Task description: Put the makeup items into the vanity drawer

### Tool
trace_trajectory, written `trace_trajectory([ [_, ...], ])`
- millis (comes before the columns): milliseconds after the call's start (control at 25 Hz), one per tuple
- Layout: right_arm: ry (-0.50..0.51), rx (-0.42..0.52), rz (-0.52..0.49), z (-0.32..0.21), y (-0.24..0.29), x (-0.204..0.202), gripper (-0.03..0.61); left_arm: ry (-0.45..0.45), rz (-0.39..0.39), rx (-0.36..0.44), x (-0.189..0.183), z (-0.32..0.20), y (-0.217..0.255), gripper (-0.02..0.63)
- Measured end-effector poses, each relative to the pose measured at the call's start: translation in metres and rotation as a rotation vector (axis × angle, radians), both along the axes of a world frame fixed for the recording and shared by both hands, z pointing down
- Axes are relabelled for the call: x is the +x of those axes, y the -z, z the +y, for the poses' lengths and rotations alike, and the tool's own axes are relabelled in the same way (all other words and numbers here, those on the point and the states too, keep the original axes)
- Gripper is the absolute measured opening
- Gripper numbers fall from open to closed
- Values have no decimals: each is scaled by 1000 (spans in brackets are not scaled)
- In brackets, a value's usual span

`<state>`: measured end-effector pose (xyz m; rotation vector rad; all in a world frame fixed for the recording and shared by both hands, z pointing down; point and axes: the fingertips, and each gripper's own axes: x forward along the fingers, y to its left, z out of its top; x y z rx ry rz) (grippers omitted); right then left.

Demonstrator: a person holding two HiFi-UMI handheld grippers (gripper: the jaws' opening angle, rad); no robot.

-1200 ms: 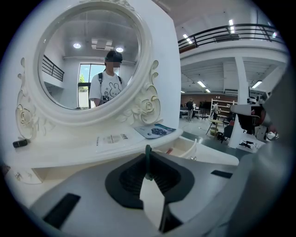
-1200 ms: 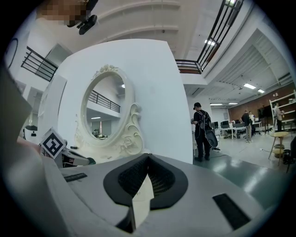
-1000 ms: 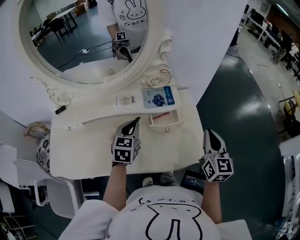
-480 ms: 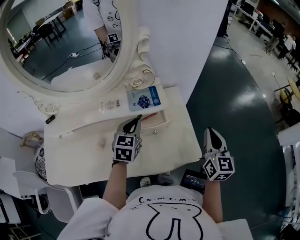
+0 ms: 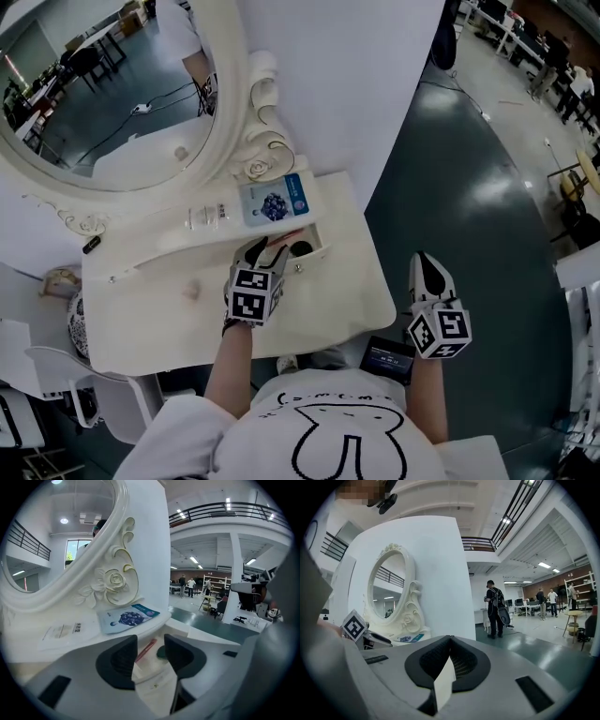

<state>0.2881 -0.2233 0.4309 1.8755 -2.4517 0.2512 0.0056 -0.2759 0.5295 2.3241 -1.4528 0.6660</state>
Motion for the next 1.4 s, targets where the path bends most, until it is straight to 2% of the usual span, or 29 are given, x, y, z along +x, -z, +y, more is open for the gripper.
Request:
trace_trajectory([
  [240, 65, 3, -18, -28, -2, -14, 14, 64, -4, 18, -17, -8, 6, 213],
  [520, 198, 17, -32, -66, -2, -46, 14, 203, -3, 61, -51, -14, 19, 213],
  [840, 324, 17, -38, -89, -2, -90, 14, 333, 4, 85, -88, 2, 24, 212],
  [1080, 343, 22, -46, -81, -2, -123, 14, 358, 5, 100, -122, 19, 26, 213],
  [1400, 316, 11, -51, -47, 1, -168, 14, 363, 14, 100, -175, 49, 33, 213],
])
